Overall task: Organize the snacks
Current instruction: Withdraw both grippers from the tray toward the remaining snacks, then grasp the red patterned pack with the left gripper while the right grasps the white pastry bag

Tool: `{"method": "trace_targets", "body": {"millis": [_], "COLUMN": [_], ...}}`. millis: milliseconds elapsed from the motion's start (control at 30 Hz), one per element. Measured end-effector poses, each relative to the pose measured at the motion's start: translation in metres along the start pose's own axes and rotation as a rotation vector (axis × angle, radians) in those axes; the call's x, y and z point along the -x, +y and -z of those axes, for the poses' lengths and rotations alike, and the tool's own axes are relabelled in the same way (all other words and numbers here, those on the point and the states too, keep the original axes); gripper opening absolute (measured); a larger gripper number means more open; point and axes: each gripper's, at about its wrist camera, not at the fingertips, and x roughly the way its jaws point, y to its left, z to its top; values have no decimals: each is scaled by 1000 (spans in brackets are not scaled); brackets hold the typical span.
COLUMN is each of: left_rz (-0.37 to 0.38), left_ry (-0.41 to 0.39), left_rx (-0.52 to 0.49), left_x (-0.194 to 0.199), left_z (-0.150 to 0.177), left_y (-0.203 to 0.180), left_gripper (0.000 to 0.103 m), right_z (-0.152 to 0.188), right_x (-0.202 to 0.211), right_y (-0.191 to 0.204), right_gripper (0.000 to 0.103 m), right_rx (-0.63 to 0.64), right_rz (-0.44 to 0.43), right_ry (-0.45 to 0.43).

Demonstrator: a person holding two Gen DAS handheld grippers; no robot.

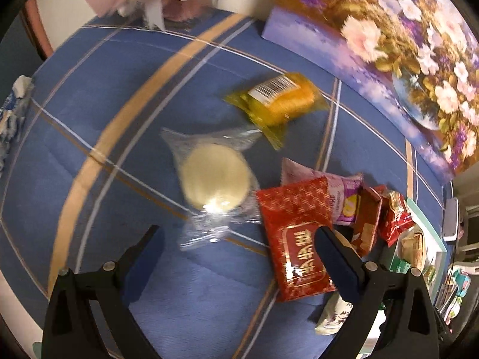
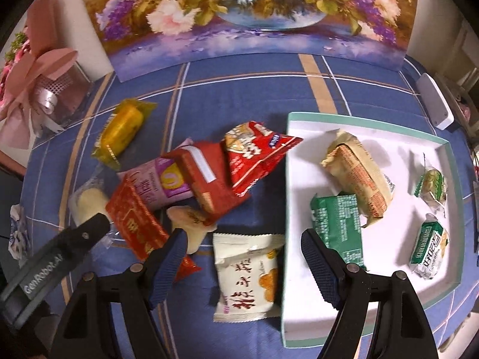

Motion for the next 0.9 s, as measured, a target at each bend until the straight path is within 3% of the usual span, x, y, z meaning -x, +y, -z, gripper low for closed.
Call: {"method": "trace_targets", "body": {"millis": [267,433,700,767,900], "left_rz": [61,60,67,67,78], "left_ry": [41,55,63,70,76], "left_rx": [-24,-32,-67,-74,-78], "left_x": [-16,-24,-29,-32,-34], "left_z": [-5,-5,0,1,3], "left_y": [-22,-29,-41,-43,-43], "left_gripper": [99,98,79,65,62], "right_z": [-6,-7,-5,-2,2], "right_x": [-6,-7,-2,0,2], "right_y": [-11,-23,-34,-37,-40], "right_gripper": [82,82,82,82,81], "right_rx": [-12,-35,-45,-45,-55], "right_rz": [41,47,41,37,26], "right_ry": [54,81,83,80,84]}}
